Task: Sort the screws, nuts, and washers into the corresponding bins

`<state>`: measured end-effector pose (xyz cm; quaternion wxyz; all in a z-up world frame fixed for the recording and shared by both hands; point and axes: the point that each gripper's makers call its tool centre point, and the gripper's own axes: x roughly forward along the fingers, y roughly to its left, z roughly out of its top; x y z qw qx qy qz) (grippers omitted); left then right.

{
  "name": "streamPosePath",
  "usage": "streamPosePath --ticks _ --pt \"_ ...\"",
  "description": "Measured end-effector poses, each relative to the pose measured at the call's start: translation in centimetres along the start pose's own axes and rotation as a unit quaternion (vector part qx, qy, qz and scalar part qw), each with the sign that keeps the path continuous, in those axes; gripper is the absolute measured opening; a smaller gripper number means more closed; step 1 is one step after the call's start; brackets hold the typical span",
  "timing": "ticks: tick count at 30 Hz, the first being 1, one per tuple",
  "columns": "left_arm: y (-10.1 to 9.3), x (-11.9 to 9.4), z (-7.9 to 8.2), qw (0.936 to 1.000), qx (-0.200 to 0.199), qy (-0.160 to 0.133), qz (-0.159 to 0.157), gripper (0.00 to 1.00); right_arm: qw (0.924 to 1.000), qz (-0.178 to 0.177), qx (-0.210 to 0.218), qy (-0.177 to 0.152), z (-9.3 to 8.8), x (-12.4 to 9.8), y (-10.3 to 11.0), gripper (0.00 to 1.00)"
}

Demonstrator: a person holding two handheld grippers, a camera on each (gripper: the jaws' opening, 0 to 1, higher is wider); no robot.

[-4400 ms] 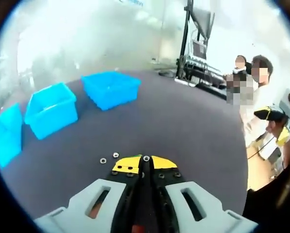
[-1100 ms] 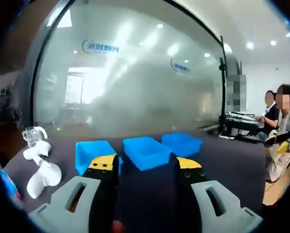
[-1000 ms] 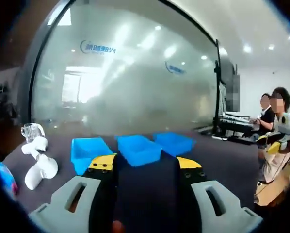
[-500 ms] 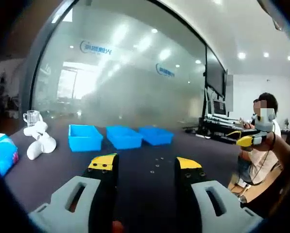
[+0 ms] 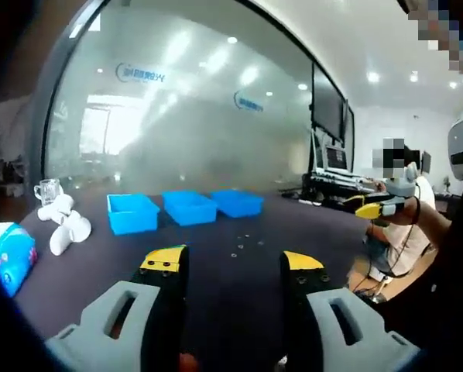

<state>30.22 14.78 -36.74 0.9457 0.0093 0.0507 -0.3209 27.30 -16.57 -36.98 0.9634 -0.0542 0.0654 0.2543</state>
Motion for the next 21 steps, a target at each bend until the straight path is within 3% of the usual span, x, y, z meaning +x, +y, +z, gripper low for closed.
streamPosePath --ticks 13,21 --pt "-1.8 3.7 0.8 0.9968 0.001 0.042 -0.067 0.45 1.0 -0.002 0.001 -0.006 0.3 -0.2 -0.2 0.45" --pt "-2.1 7.7 0.4 0.9915 0.008 0.095 -0.089 0.45 1.0 -0.001 0.007 -0.007 0.0 -0.1 -0.2 0.45"
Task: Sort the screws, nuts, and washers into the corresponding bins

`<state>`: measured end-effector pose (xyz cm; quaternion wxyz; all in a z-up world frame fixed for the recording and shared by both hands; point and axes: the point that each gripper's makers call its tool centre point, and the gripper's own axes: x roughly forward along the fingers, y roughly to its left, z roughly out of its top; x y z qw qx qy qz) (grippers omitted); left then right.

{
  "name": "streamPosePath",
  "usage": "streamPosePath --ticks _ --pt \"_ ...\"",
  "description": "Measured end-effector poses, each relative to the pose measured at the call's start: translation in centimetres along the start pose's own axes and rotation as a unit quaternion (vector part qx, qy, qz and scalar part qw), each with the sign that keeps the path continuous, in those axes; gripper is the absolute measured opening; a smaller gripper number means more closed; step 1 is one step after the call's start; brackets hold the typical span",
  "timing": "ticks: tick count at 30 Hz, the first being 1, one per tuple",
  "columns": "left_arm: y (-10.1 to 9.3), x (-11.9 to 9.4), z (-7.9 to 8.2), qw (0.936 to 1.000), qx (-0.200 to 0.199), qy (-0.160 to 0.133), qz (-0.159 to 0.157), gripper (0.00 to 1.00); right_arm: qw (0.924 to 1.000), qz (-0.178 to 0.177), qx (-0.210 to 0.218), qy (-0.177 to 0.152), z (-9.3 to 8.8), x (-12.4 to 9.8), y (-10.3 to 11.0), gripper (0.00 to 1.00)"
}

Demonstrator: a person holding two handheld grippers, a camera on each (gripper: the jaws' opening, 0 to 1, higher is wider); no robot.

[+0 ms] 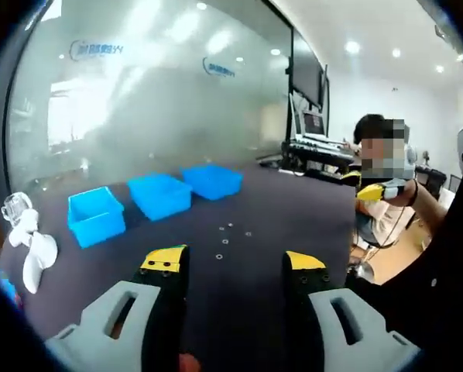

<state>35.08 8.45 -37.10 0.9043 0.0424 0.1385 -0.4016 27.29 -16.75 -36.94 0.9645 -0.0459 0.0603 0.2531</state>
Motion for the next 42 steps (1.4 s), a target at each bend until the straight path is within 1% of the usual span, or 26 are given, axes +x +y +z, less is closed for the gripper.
streamPosePath --ticks 6,8,9,10,11,15,16,18,20,23,27,32,36,42 --pt "-0.1 3.0 0.9 0.9992 0.014 0.027 -0.026 0.45 1.0 0.003 0.001 0.004 -0.4 0.0 0.0 0.45" --pt "-0.2 4.4 1.4 0.9987 0.004 0.032 -0.039 0.45 1.0 0.002 0.002 0.005 -0.5 0.1 0.0 0.45" --pt "-0.5 5.1 1.5 0.9979 0.002 0.037 -0.052 0.45 1.0 0.002 0.002 0.006 -0.5 0.1 0.0 0.45" --pt "-0.6 5.8 1.7 0.9976 -0.006 0.039 -0.057 0.45 1.0 0.002 0.002 0.005 -0.5 0.1 0.0 0.45" --pt "-0.6 6.5 1.9 0.9974 -0.005 0.042 -0.059 0.45 1.0 0.002 0.003 0.005 -0.5 0.1 0.0 0.45" --pt "-0.4 8.7 2.2 0.995 0.022 0.064 -0.073 0.45 1.0 0.002 0.004 0.004 -0.5 0.0 0.0 0.45" --pt "-1.0 9.2 2.1 0.9939 0.03 0.071 -0.078 0.45 1.0 0.002 0.004 0.004 -0.5 0.0 0.0 0.45" --pt "-1.5 10.4 2.2 0.9927 0.03 0.08 -0.086 0.44 1.0 0.002 0.003 0.006 -0.6 0.0 0.0 0.45" --pt "-1.8 11.7 1.9 0.9901 0.029 0.099 -0.095 0.44 1.0 0.001 0.003 0.007 -0.6 0.0 0.0 0.45" --pt "-2.0 13.3 1.5 0.987 0.035 0.118 -0.103 0.44 1.0 0.0 0.003 0.007 -0.7 -0.2 0.0 0.45" --pt "-1.6 15.0 0.7 0.9841 0.038 0.142 -0.1 0.43 1.0 -0.003 0.006 0.007 -0.7 -0.4 -0.1 0.45" --pt "-1.2 16.5 -1.0 0.9787 0.052 0.175 -0.095 0.41 0.9999 -0.005 0.006 0.008 -0.8 -0.6 -0.3 0.45" --pt "-1.3 17.2 -2.0 0.9767 0.048 0.185 -0.098 0.35 0.9999 -0.008 0.008 0.008 -0.9 -0.7 -0.6 0.45" --pt "-1.2 18.0 -2.8 0.9756 0.052 0.192 -0.094 0.34 0.9999 -0.009 0.009 0.008 -0.9 -0.7 -0.7 0.45"
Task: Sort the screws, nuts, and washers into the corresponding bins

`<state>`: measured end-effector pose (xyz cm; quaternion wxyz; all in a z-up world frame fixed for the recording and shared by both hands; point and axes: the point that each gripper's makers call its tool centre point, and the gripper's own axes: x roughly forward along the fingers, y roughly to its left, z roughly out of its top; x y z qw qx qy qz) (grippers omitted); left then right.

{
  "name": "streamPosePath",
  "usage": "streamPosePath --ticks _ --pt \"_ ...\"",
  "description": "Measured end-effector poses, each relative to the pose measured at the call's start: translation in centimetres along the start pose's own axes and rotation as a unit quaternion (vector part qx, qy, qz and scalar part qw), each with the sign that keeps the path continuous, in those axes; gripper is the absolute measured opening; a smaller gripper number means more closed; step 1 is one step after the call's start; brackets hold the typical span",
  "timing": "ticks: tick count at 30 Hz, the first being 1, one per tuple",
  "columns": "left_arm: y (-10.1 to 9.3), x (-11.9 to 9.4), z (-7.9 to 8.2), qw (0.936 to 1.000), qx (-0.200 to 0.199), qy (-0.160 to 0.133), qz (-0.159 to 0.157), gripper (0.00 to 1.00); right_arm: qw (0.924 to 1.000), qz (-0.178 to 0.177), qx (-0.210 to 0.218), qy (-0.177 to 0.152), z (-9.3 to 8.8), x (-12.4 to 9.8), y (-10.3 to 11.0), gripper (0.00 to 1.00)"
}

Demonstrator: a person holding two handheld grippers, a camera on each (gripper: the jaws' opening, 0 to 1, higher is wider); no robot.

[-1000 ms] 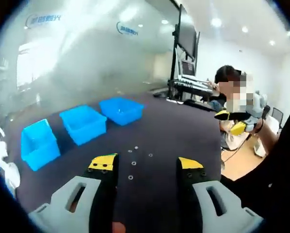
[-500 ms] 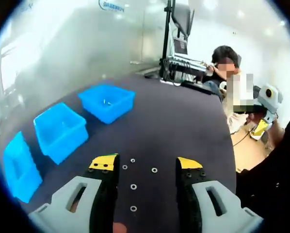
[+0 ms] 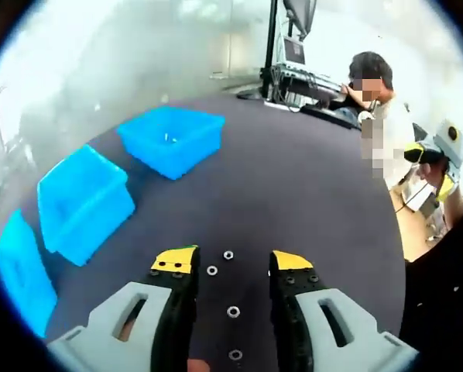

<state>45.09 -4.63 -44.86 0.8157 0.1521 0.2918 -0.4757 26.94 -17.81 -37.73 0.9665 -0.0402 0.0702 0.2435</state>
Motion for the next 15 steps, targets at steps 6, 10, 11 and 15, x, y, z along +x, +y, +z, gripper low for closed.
streamPosePath --ticks 6,10,11,15 --pt "0.2 0.8 -0.6 0.9999 0.009 0.005 0.0 0.23 1.0 0.0 0.002 0.0 -0.1 0.1 0.0 0.45" --pt "0.5 1.0 -0.9 1.0 -0.002 0.006 -0.001 0.23 1.0 0.0 0.003 0.0 -0.1 0.1 0.1 0.45" --pt "0.5 1.0 -0.9 1.0 -0.008 0.003 -0.003 0.23 1.0 -0.001 0.003 0.0 -0.1 0.1 0.1 0.45" --pt "0.8 1.2 -1.0 0.9997 -0.026 -0.001 -0.004 0.17 1.0 0.0 0.004 0.0 -0.2 0.1 0.1 0.45"
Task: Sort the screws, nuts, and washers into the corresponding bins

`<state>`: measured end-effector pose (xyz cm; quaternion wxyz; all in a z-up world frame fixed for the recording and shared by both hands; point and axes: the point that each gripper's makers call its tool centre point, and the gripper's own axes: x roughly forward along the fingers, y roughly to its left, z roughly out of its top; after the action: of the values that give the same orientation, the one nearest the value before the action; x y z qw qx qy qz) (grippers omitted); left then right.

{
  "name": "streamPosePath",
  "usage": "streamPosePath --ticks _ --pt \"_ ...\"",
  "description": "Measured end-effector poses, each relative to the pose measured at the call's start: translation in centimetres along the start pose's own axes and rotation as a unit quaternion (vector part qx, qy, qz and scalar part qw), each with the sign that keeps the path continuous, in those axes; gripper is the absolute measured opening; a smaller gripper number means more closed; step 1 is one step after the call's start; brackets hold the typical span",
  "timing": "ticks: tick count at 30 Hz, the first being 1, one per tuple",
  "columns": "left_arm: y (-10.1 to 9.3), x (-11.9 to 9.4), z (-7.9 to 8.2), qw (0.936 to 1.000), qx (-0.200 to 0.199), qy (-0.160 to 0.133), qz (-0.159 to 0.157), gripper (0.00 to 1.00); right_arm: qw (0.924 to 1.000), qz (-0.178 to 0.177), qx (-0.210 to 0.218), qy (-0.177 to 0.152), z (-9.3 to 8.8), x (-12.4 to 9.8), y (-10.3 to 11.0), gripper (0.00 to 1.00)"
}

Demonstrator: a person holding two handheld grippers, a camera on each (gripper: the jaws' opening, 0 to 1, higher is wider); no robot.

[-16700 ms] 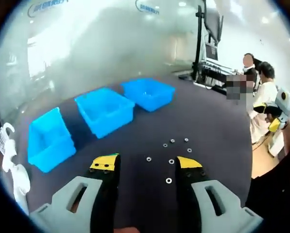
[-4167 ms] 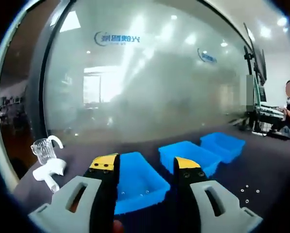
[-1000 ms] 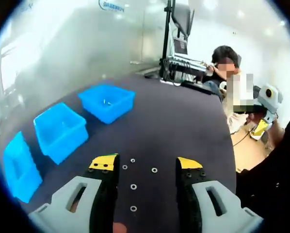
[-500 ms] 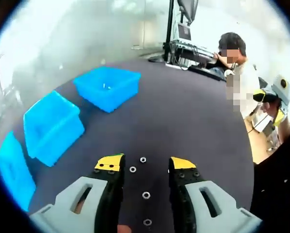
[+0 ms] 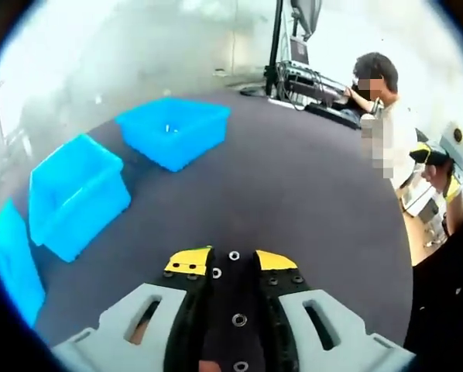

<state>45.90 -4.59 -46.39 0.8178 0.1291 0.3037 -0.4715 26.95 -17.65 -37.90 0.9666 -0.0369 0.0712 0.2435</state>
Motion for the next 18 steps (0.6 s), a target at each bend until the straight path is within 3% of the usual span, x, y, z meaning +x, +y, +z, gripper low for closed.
streamPosePath --ticks 8,14,18 --pt "-0.1 0.1 -0.1 0.9999 -0.005 -0.009 0.001 0.07 1.0 -0.001 -0.001 -0.004 0.3 -0.1 0.0 0.45" --pt "-0.3 -0.2 -0.2 0.9998 -0.009 -0.017 0.006 0.06 1.0 0.0 -0.002 -0.004 0.3 -0.2 0.1 0.45" --pt "-0.6 -1.0 0.8 0.9981 -0.023 -0.056 0.011 0.06 1.0 0.0 -0.003 -0.007 0.5 -0.3 0.2 0.45"
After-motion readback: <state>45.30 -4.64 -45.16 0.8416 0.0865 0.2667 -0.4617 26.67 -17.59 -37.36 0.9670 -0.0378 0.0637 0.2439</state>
